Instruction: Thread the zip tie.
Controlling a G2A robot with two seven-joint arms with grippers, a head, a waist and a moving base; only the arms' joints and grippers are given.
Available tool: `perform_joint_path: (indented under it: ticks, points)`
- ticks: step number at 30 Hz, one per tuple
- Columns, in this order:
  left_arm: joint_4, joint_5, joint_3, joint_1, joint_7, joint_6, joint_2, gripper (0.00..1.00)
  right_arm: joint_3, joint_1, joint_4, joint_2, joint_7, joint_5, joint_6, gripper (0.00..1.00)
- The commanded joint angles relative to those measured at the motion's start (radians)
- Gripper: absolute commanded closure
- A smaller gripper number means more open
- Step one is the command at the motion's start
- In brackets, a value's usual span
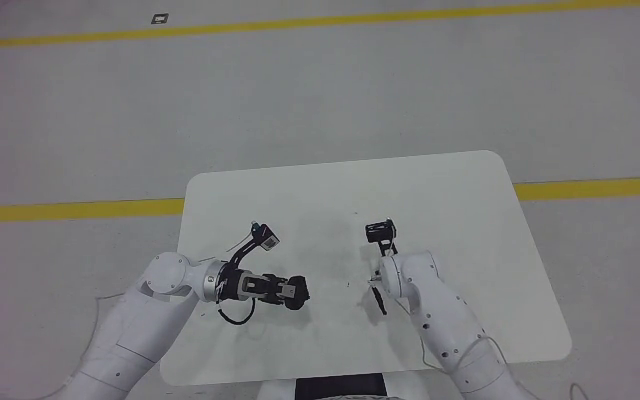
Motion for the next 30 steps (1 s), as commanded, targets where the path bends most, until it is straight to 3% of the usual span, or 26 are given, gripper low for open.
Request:
perform_joint_path:
  ticks: [1, 6, 14, 23, 30]
  points:
    - [0.000, 0.000, 0.000, 0.000, 0.000, 0.000, 0.000, 1.00, 0.007, -0.007, -0.014, 0.000, -0.002, -0.021, 0.000, 0.94]
    - [0.000, 0.000, 0.000, 0.000, 0.000, 0.000, 0.000, 1.00, 0.007, -0.019, -0.027, 0.001, -0.016, -0.037, 0.000, 1.00]
    - [0.000, 0.000, 0.000, 0.000, 0.000, 0.000, 0.000, 1.00, -0.036, -0.009, -0.018, 0.027, -0.049, -0.037, -0.033, 1.00]
    - [0.000, 0.000, 0.000, 0.000, 0.000, 0.000, 0.000, 1.00, -0.066, -0.038, -0.116, 0.069, -0.026, -0.037, -0.046, 1.00]
    - [0.000, 0.000, 0.000, 0.000, 0.000, 0.000, 0.000, 1.00, -0.066, -0.038, -0.116, 0.069, -0.026, -0.037, -0.046, 1.00]
